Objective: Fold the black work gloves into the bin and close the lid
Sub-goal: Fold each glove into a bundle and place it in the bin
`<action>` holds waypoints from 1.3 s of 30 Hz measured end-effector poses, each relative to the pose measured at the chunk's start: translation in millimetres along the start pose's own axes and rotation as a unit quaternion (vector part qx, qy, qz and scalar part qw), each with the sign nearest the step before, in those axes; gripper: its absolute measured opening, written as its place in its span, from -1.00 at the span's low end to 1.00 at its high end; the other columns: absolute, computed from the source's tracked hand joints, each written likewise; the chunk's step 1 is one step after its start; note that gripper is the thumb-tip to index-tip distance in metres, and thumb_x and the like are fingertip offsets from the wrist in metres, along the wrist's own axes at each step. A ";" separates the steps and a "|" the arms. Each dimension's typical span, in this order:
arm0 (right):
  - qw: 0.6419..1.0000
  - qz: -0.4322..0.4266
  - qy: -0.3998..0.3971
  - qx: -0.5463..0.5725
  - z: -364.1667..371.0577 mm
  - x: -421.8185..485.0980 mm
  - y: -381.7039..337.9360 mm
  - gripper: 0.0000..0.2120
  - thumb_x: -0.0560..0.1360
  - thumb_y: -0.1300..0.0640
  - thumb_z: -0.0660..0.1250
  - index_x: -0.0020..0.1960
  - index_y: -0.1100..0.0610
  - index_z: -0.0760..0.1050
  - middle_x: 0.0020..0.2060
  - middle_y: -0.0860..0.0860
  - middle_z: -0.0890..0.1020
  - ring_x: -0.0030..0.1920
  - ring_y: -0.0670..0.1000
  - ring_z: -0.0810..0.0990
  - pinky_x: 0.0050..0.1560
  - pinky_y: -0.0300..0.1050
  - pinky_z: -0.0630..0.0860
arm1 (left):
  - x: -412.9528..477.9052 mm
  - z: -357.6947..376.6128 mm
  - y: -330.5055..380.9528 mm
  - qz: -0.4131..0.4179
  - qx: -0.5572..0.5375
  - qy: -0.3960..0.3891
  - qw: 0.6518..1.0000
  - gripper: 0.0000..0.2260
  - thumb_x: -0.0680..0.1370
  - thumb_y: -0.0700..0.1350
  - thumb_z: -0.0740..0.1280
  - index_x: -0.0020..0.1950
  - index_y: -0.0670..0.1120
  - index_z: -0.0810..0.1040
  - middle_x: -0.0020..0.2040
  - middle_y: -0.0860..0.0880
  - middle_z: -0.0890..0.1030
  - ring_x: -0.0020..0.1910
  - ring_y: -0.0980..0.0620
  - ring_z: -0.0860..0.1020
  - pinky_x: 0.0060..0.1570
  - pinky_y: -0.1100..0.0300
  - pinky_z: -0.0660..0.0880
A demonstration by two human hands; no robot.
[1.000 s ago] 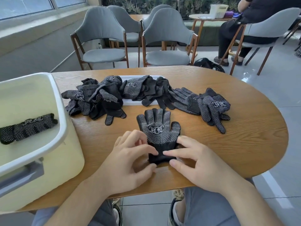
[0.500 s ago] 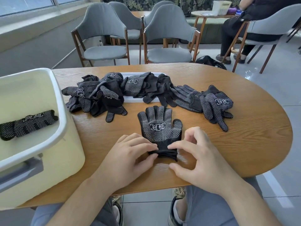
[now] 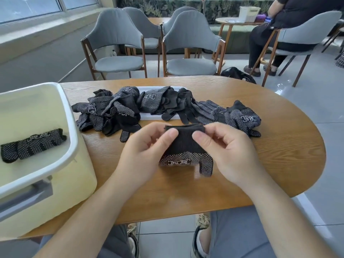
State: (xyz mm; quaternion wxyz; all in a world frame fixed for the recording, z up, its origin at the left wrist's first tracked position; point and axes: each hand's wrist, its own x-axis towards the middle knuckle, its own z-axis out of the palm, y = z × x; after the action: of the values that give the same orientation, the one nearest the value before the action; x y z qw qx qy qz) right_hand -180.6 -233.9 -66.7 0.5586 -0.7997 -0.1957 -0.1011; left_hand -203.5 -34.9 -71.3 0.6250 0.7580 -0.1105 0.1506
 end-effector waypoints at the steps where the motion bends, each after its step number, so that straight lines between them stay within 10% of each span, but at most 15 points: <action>1: 1.000 0.000 -0.007 0.017 -1.9 4.5 -5.8 -0.76 0.52 -0.18 0.43 -0.09 -0.01 0.66 -0.20 -0.03 0.71 -0.20 0.07 0.61 -0.14 -0.04 0.54 | 3.6 0.8 8.0 0.000 -0.029 -0.001 1.000 -0.80 0.60 0.00 0.37 -0.05 -0.12 0.63 -0.24 0.06 0.61 -0.24 0.15 0.52 -0.21 0.30 0.45; 11: 0.991 0.043 -0.019 0.126 -15.1 22.0 -36.1 -0.72 0.47 -0.18 0.46 -0.20 0.02 0.61 -0.28 -0.02 0.69 -0.23 -0.04 0.64 -0.13 -0.04 0.56 | 11.7 2.7 38.9 0.019 -0.082 0.005 0.996 -0.95 0.58 -0.21 0.35 -0.05 -0.10 0.59 -0.23 0.08 0.66 -0.21 0.18 0.61 -0.15 0.33 0.52; 15: 0.994 0.038 -0.002 0.101 -17.0 22.4 -42.9 -0.78 0.50 -0.14 0.47 -0.13 0.01 0.67 -0.24 0.01 0.74 -0.22 -0.02 0.70 -0.13 0.06 0.61 | 11.6 -0.7 45.8 -0.034 -0.113 -0.041 0.992 -0.77 0.50 -0.11 0.43 0.12 -0.17 0.59 -0.02 -0.08 0.73 -0.02 -0.06 0.70 0.02 0.06 0.64; 20: 0.994 0.086 -0.061 0.002 -24.0 35.1 -42.5 -0.89 0.58 -0.02 0.41 -0.05 0.01 0.63 -0.26 -0.15 0.73 -0.46 -0.04 0.64 -0.35 -0.20 0.44 | 22.7 -4.1 30.9 0.010 0.303 0.012 0.953 -0.82 0.53 0.12 0.42 -0.11 0.02 0.60 -0.26 0.16 0.60 -0.24 0.21 0.51 -0.21 0.23 0.42; 23: 0.992 0.076 -0.064 0.082 -17.3 41.0 -43.3 -0.90 0.62 0.03 0.33 0.02 0.05 0.53 -0.01 -0.04 0.73 -0.23 0.07 0.76 -0.42 -0.14 0.56 | 29.5 -2.4 36.9 0.076 0.310 0.095 0.943 -0.79 0.55 0.10 0.43 -0.17 0.02 0.53 -0.40 0.19 0.52 -0.38 0.21 0.46 -0.39 0.33 0.30; 26: 0.992 -0.011 -0.068 0.102 -13.4 37.4 -39.7 -0.85 0.59 -0.04 0.30 0.12 -0.04 0.53 0.14 -0.04 0.68 0.12 -0.01 0.71 0.08 -0.04 0.66 | 32.5 -2.6 37.8 0.134 0.286 0.111 0.942 -0.90 0.59 0.01 0.41 0.03 0.01 0.61 -0.22 0.20 0.63 -0.27 0.20 0.61 -0.30 0.35 0.46; 32: 0.983 -0.020 -0.145 -0.109 -9.0 10.2 21.1 -0.83 0.58 -0.10 0.35 0.13 -0.09 0.55 0.40 -0.34 0.48 0.44 -0.24 0.42 0.49 0.01 0.37 | 5.6 -14.2 -34.6 0.115 0.325 -0.073 0.936 -0.81 0.55 -0.17 0.46 0.11 0.03 0.56 0.41 0.20 0.49 0.31 0.18 0.53 0.21 0.07 0.53; 39: 0.966 -0.055 -0.165 -0.192 -5.2 -29.9 62.9 -0.88 0.51 -0.04 0.48 -0.01 -0.20 0.57 0.42 -0.38 0.42 0.60 -0.20 0.12 0.48 -0.30 0.10 | -15.9 -22.4 -52.2 0.136 0.428 -0.152 0.881 -0.75 0.42 0.01 0.42 0.08 0.09 0.58 0.32 0.19 0.50 0.28 0.00 0.41 0.25 0.05 0.36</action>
State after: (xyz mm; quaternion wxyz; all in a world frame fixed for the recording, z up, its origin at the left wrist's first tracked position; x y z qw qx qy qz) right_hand -180.5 -263.6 -129.8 0.3483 -0.8854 -0.3059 -0.0340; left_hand -201.8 -3.1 -120.9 0.1889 0.9427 -0.2308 0.1496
